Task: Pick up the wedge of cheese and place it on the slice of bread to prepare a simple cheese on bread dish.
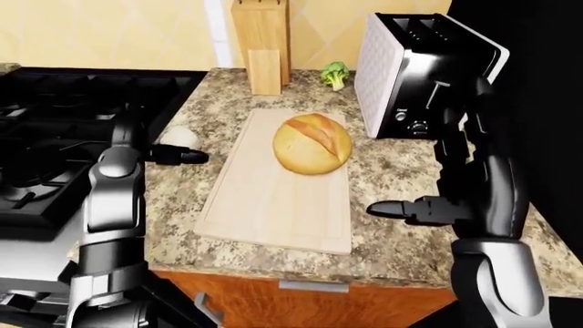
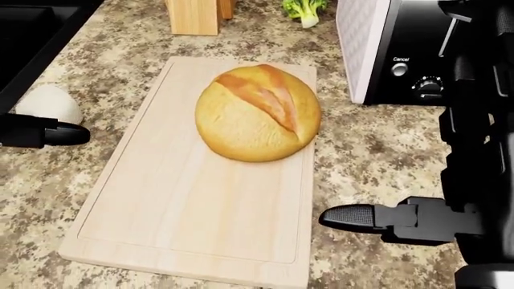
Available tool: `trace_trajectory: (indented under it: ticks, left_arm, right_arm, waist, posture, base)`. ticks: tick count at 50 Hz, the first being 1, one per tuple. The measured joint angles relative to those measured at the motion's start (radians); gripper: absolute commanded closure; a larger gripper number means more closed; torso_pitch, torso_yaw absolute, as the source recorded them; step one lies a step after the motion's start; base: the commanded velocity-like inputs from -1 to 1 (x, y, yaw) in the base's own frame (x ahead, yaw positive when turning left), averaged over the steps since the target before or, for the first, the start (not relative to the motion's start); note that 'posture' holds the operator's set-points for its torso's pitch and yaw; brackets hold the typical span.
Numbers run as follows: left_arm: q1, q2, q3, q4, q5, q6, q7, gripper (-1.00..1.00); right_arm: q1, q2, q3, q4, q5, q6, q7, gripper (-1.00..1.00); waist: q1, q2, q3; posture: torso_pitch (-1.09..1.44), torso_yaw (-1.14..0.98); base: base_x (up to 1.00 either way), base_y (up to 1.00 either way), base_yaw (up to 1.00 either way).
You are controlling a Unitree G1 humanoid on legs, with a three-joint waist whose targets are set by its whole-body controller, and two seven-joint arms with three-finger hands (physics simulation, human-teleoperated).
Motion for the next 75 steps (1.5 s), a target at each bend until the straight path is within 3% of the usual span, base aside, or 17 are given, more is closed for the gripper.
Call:
trace_trajectory:
  ticks: [6, 13, 20, 24, 27, 37, 45, 57, 68, 75]
  left_arm:
    - [0.003, 0.001, -0.002, 0.007, -0.001, -0.002, -0.001, -0.44]
    - [-0.003, 0.003, -0.004, 0.04, 0.0, -0.026, 0.003, -0.23]
    - [-0.006, -0.004, -0.014, 0.08, 0.012, -0.057, 0.012, -0.12]
    - [-0.001, -0.006, -0.012, 0.077, 0.02, -0.067, 0.012, 0.15]
    - [0.004, -0.008, -0.016, 0.045, 0.025, -0.04, 0.002, 0.57]
    - [-0.001, -0.014, -0.021, -0.032, 0.039, 0.018, -0.025, 0.98]
    - [-0.045, -0.022, -0.04, -0.183, 0.066, 0.127, -0.071, 1.0]
    - [-0.216, -0.058, -0.107, -0.355, 0.126, 0.316, -0.163, 1.0]
    - [-0.384, -0.137, -0.163, -0.34, 0.168, 0.416, -0.22, 1.0]
    - [-0.428, -0.201, -0.183, -0.325, 0.172, 0.424, -0.214, 1.0]
  right_arm:
    - [0.008, 0.002, 0.0, 0.007, -0.005, -0.007, 0.001, -1.0]
    - [0.008, 0.0, -0.028, 0.006, 0.009, -0.009, 0.001, -1.0]
    - [0.019, 0.001, -0.01, 0.011, 0.006, -0.019, 0.0, -1.0]
    - [0.019, 0.001, -0.012, 0.018, 0.003, -0.024, 0.0, -1.0]
    - [0.019, 0.002, -0.01, 0.019, -0.001, -0.027, -0.001, -1.0]
    - [0.016, 0.002, -0.01, 0.017, -0.003, -0.025, 0.002, -1.0]
    - [0.024, 0.002, -0.022, 0.002, 0.006, -0.015, 0.004, -1.0]
    - [0.029, 0.004, -0.025, 0.0, 0.013, -0.018, -0.003, -1.0]
    - [0.057, 0.014, 0.001, 0.023, 0.005, -0.058, -0.004, -1.0]
    - [0.068, 0.018, 0.0, 0.022, 0.0, -0.073, -0.001, -1.0]
  waist:
    - [0.0, 0.0, 0.0]
    - [0.001, 0.0, -0.003]
    - [0.001, 0.001, -0.005]
    - [0.0, 0.001, -0.006]
    - [0.0, 0.0, -0.005]
    - [-0.001, -0.001, -0.003]
    - [-0.001, -0.004, 0.0]
    - [-0.002, -0.007, 0.006]
    - [0.0, -0.017, 0.015]
    - [0.001, -0.02, 0.017]
  posture:
    - [0.0, 0.0]
    - [0.0, 0.0]
    - [0.0, 0.0]
    - [0.0, 0.0]
    - [0.0, 0.0]
    - [0.0, 0.0]
    - [0.0, 0.0]
    - [0.0, 0.0]
    - [0.0, 0.0]
    - [0.0, 0.0]
  base:
    - [0.0, 0.0, 0.0]
    - [0.0, 0.0, 0.0]
    - [0.0, 0.0, 0.0]
    - [0.0, 0.0, 0.0]
    - [0.0, 0.0, 0.0]
    - [0.0, 0.0, 0.0]
    - [0.0, 0.0, 0.0]
    - [0.0, 0.0, 0.0]
    - [0.0, 0.0, 0.0]
    - [0.0, 0.0, 0.0]
